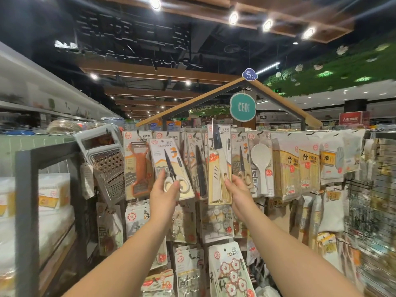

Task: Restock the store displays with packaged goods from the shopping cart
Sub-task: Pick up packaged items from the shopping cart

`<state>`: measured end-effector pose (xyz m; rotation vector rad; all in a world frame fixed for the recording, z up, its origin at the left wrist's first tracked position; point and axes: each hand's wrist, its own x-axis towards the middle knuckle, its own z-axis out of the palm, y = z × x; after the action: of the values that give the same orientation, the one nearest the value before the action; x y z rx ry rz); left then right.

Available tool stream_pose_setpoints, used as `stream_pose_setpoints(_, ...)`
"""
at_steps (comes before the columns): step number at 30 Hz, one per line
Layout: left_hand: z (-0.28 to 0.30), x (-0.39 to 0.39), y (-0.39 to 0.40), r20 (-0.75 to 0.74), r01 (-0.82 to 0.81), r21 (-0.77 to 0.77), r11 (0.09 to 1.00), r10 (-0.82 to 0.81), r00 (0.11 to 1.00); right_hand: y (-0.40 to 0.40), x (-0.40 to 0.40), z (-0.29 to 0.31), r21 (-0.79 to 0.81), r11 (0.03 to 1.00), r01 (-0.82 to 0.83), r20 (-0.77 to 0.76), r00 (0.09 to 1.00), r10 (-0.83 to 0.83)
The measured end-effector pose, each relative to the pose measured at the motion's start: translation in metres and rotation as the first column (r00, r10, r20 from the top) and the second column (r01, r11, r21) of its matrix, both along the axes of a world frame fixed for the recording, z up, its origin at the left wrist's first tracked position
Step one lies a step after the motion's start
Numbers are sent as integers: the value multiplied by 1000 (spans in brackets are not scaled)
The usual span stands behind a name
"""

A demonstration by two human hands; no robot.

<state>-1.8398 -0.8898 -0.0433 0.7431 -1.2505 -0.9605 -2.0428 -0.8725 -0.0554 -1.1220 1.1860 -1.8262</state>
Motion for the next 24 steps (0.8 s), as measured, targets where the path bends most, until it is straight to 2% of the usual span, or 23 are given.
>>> stream_pose_setpoints(6, 11, -7, -4, 42, -21, -32, 999, 22, 999, -4, 10, -9, -16, 992, -127, 79, 989, 128)
stream_pose_setpoints(13, 20, -23, 0, 72, -11, -34, 999, 14, 997, 2, 42, -16, 29, 985, -168, -149, 974, 170)
stream_pose_setpoints(18, 12, -29, 3, -38, 16, 51, 999, -14, 999, 7, 44, -19, -8, 989, -147, -126, 981, 145)
stream_pose_setpoints(24, 8, -32, 7, 88, 87, 28, 996, -89, 992, 15, 33, -22, 28, 985, -172, -123, 977, 174)
